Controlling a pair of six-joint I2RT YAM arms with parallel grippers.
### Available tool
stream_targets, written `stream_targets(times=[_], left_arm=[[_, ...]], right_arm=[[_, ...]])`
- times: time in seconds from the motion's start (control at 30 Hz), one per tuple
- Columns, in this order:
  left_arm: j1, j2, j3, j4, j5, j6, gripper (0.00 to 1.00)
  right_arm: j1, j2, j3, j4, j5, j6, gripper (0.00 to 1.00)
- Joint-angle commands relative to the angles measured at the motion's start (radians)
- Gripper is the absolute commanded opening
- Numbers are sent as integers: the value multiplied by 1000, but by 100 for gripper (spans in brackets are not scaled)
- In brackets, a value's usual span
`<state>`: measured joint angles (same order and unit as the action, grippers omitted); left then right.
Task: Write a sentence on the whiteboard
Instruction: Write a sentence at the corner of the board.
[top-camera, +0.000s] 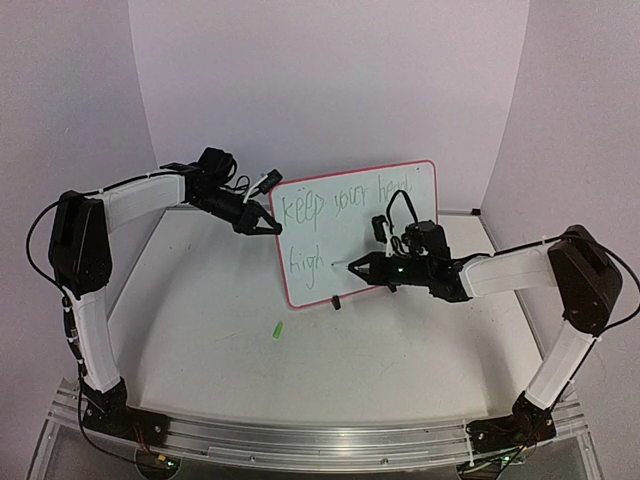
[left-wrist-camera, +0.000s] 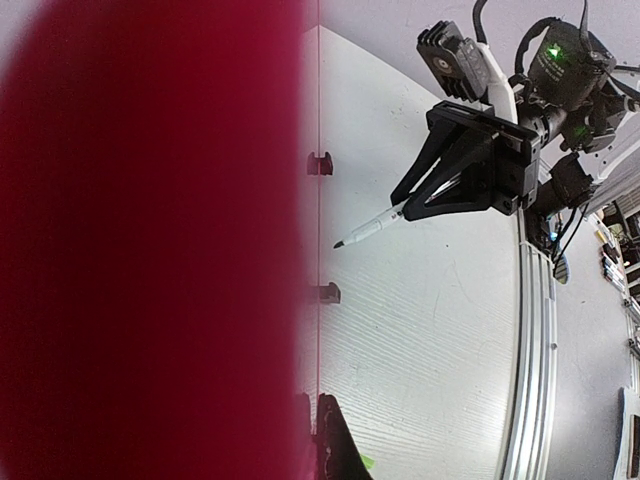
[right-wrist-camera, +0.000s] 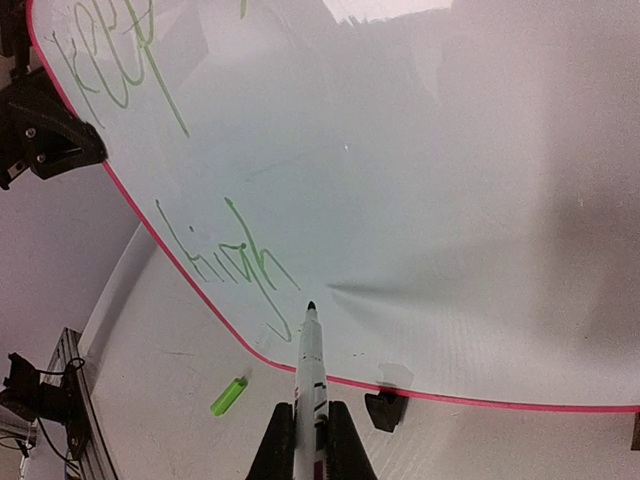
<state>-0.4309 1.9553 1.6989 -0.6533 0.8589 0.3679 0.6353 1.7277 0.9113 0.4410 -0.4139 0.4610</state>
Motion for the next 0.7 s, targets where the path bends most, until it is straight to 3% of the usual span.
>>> stream_targets(times=[0.0, 0.67], left_arm=[[-25, -23, -18, -24, -39, 41, 0], [-25, -18, -19, -25, -41, 42, 0]], right_arm=[[-3, 33, 50, 25, 6, -1, 0], [-3, 70, 71, 21, 66, 5, 0]])
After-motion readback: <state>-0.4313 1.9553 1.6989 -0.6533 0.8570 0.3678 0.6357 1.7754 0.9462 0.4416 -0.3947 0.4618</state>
